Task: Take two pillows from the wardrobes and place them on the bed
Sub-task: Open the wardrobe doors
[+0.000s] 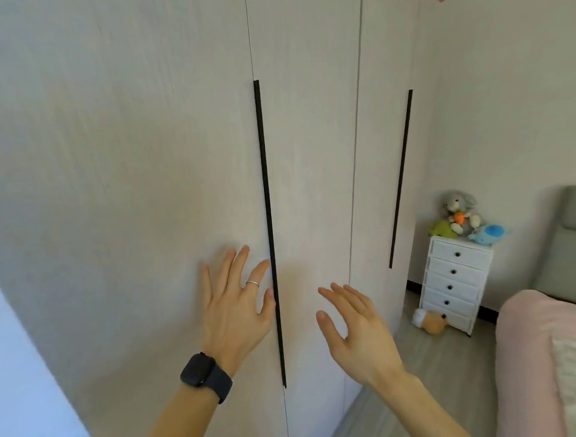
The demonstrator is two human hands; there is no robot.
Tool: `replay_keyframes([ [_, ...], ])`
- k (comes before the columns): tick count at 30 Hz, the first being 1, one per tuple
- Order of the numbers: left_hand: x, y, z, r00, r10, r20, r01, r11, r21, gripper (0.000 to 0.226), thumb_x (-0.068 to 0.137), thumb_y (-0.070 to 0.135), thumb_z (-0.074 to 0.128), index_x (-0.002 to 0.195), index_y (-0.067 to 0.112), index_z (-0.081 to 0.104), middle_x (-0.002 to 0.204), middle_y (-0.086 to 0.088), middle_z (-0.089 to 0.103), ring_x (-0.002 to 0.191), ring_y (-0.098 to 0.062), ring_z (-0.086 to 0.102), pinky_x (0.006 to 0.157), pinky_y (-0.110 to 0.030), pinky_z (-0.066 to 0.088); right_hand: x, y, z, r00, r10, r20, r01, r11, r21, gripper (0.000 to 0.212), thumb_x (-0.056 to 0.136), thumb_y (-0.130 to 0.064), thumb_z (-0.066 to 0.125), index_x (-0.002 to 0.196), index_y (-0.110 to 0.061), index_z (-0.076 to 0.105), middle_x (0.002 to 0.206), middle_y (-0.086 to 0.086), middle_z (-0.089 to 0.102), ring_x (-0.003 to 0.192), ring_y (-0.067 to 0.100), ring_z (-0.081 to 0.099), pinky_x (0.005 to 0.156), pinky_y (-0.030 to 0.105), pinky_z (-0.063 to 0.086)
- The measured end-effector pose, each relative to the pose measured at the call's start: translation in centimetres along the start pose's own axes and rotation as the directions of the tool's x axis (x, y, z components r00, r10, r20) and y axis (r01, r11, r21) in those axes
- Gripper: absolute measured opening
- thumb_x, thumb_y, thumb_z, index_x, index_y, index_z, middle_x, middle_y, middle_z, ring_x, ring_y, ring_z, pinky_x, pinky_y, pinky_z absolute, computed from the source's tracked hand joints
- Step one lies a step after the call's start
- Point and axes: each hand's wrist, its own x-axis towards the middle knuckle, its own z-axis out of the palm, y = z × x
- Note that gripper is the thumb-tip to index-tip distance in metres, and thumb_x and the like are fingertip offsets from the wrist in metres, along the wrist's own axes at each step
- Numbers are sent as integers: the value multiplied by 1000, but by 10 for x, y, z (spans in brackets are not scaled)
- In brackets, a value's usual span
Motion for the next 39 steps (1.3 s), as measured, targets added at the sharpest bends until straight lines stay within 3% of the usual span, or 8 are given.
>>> replay_keyframes([
  [5, 64, -3, 38, 988, -20, -151, 46, 985, 169, 58, 91, 44, 53, 145, 22, 51, 162, -12, 28, 151, -31, 19, 118, -65, 0, 97, 24, 29, 986, -156, -57, 157, 988, 15, 47, 102, -46, 47, 148, -35, 47, 161, -8, 34, 151, 12, 21, 117, 36, 34],
  [8, 88, -2, 63, 981, -37, -190, 86, 963, 255, 68, 92, 46, 52, 153, 20, 38, 165, -12, 19, 153, -31, 12, 117, -65, -1, 150, 34, 48, 933, -325, -156, 320, 946, -55, 50, 102, -40, 47, 151, -30, 43, 164, 3, 28, 154, 22, 16, 121, 46, 29],
  [12, 107, 5, 98, 952, -135, -274, 229, 909, 348, 73, 94, 52, 50, 156, 20, 30, 166, -10, 16, 153, -32, 8, 116, -66, -5, 222, 43, 74, 877, -433, -208, 415, 901, -128, 60, 103, -41, 45, 159, -34, 22, 169, 5, 10, 156, 25, 3, 122, 55, 19],
  [18, 121, -1, 139, 892, -140, -431, 364, 787, 498, 76, 92, 58, 52, 157, 25, 28, 166, -10, 14, 152, -38, 11, 114, -69, 0, 292, 71, 127, 650, -655, -384, 669, 734, -118, 66, 100, -47, 48, 159, -34, 22, 167, 14, 15, 155, 32, 14, 118, 66, 15],
  [20, 123, -2, 144, 890, -135, -436, 380, 750, 541, 78, 93, 58, 51, 158, 25, 23, 167, -11, 10, 152, -40, 9, 113, -71, 2, 309, 78, 141, 586, -686, -431, 707, 693, -142, 66, 100, -53, 46, 159, -37, 21, 167, 9, 14, 155, 28, 12, 118, 67, 13],
  [25, 123, 11, 141, 896, -206, -392, 407, 733, 545, 68, 99, 49, 43, 156, 20, 23, 164, -14, 11, 151, -41, 5, 112, -74, 7, 318, 83, 160, 518, -697, -495, 754, 646, -120, 64, 97, -58, 45, 156, -38, 30, 169, 3, 13, 155, 23, 16, 121, 61, 6],
  [33, 122, 35, 130, 873, -342, -347, 482, 710, 513, 74, 91, 37, 62, 154, 16, 29, 163, -18, 13, 152, -41, 6, 113, -70, 14, 319, 85, 160, 506, -704, -499, 773, 626, -100, 66, 96, -58, 49, 156, -39, 29, 170, 0, 8, 155, 20, 12, 119, 59, 8],
  [39, 122, 51, 125, 848, -418, -327, 529, 716, 457, 73, 93, 38, 57, 156, 17, 28, 167, -11, 6, 153, -34, 2, 117, -63, 14, 321, 85, 164, 506, -685, -524, 769, 634, -87, 64, 97, -58, 46, 156, -41, 28, 169, -1, 10, 155, 19, 12, 122, 57, 1],
])
